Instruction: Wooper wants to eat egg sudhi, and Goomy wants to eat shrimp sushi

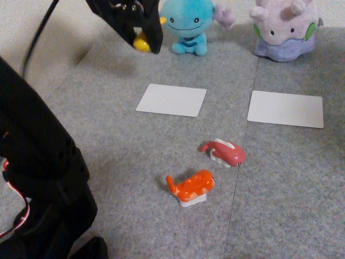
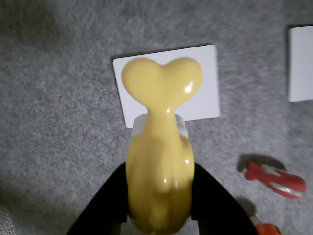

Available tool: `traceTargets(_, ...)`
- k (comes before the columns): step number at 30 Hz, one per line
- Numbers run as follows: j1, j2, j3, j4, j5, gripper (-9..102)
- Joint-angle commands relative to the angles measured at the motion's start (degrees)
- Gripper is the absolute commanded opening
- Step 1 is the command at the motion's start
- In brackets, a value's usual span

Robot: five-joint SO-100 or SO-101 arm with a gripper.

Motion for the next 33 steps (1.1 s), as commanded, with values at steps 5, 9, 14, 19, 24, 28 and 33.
traceTargets(5,0.18,-7.73,-2.37,-3.96,0.18,4)
traceTargets(9,-0.35,-11.43,-2.37,-6.68,-0.09,4)
traceTargets(14,-0.26,-16.08,-2.37,-10.90,-0.62,4)
traceTargets(19,0.00,-21.09,-2.37,-13.89,-0.88,4)
traceTargets(24,0.18,-24.26,-2.37,-16.08,-0.88,4)
traceTargets(28,0.26,-24.87,-2.37,-16.70,-1.85,4)
traceTargets(33,2.11,-24.96,-2.46,-17.84,-2.02,4)
